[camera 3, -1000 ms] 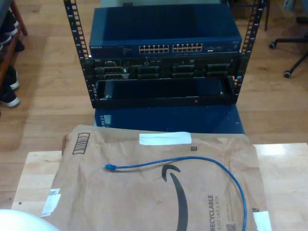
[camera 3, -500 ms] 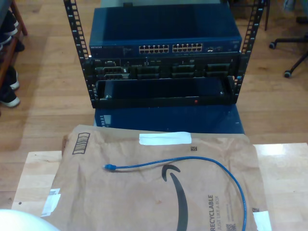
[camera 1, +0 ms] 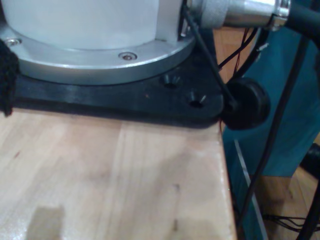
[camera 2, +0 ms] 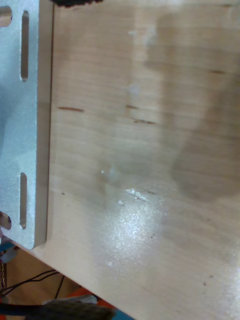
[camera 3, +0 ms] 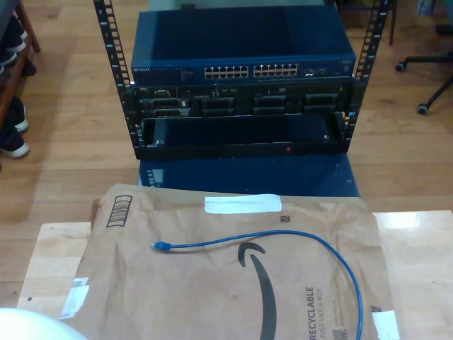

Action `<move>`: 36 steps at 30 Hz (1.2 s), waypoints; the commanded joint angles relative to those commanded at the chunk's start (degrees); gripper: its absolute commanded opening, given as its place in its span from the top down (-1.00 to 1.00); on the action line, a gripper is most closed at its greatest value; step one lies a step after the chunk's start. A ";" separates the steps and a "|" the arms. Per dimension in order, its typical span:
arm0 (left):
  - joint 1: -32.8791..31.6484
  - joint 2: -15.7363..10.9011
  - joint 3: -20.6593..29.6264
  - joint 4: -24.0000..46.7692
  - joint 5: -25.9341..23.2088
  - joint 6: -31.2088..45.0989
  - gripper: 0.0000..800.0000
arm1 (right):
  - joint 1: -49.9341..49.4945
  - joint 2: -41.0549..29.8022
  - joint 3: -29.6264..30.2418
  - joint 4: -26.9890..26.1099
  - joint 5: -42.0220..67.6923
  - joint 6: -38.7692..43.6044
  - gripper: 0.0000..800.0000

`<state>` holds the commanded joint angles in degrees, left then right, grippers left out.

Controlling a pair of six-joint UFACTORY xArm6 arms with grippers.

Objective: Grab the cable and plug it in

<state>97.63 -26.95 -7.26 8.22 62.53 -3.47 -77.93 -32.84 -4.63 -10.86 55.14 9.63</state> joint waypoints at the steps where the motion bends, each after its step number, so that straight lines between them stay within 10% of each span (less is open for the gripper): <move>1: 0.00 0.00 0.00 0.00 0.00 0.00 -1.00 | 0.00 0.00 0.00 0.00 0.00 0.00 -0.99; 25: -0.18 -0.44 -1.23 0.44 1.14 0.00 -1.00 | 0.09 -5.45 -1.23 0.53 0.97 0.53 -0.99; 36: -5.71 -2.11 -17.23 -4.04 25.14 -3.60 -1.00 | 3.16 -10.20 -8.26 6.33 3.08 8.97 -0.99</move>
<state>91.91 -29.05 -24.49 4.18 87.67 -7.08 -74.77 -43.03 -12.89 -4.53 58.22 18.59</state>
